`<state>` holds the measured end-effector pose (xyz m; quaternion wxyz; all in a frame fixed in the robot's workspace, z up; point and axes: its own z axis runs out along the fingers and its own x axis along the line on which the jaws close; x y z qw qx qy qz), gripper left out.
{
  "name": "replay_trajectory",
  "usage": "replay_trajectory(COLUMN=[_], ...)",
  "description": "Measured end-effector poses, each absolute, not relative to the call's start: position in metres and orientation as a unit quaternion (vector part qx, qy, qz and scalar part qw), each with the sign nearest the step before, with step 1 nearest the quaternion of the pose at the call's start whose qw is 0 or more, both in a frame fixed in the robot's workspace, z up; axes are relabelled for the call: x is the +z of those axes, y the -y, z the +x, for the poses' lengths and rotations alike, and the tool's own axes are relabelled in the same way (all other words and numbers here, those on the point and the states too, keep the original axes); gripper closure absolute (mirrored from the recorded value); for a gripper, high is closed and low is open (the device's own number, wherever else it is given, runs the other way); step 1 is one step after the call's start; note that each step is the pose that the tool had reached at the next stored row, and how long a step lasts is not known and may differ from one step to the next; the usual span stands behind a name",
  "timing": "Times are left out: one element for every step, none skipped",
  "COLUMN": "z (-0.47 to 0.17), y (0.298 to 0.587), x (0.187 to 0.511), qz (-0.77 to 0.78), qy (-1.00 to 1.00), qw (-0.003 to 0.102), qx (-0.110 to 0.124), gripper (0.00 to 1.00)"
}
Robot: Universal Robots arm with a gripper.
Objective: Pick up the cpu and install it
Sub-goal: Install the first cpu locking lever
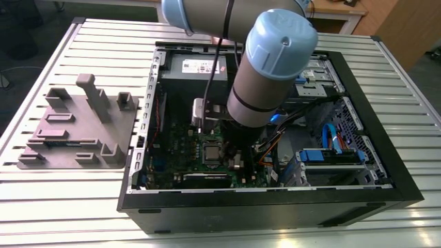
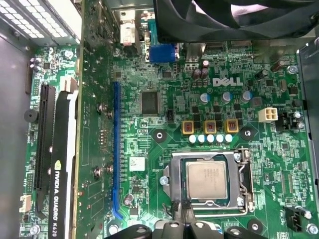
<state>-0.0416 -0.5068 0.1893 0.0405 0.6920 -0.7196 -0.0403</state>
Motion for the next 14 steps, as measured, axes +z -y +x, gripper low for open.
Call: replay_trajectory(z=[-0.0410,-0.0405,-0.0401,-0.0397,-0.0395,-0.0392,-0.0390,-0.0389,-0.0387,-0.0385,-0.0384,-0.0383,-0.0382,-0.0381], y=[0.5065,0.5062,0.5060,0.5058,0.5055,0.5053,0.5051,0.5050,0.5049,0.5047,0.5046,0.5045,0.5044,0.5043], x=[0.1892,0.1892,0.1891,0.1890,0.1889,0.1887,0.1886,0.1885,0.1883,0.1881,0.1879,0.1877,0.1875,0.1873], qz=[0.692,0.692,0.692,0.692,0.692,0.692,0.692,0.692,0.692,0.692,0.692,0.692,0.692,0.692], qy=[0.720,0.720,0.720,0.720,0.720,0.720,0.720,0.720,0.720,0.720,0.720,0.720,0.720,0.720], qw=[0.040,0.040,0.040,0.040,0.040,0.041,0.041,0.041,0.041,0.041,0.040,0.040,0.040,0.040], qx=[-0.040,-0.040,-0.040,-0.040,-0.040,-0.040,-0.040,-0.040,-0.040,-0.040,-0.040,-0.040,-0.040,-0.040], gripper=[0.90,0.90,0.90,0.90,0.90,0.90,0.90,0.90,0.90,0.90,0.90,0.90,0.90,0.90])
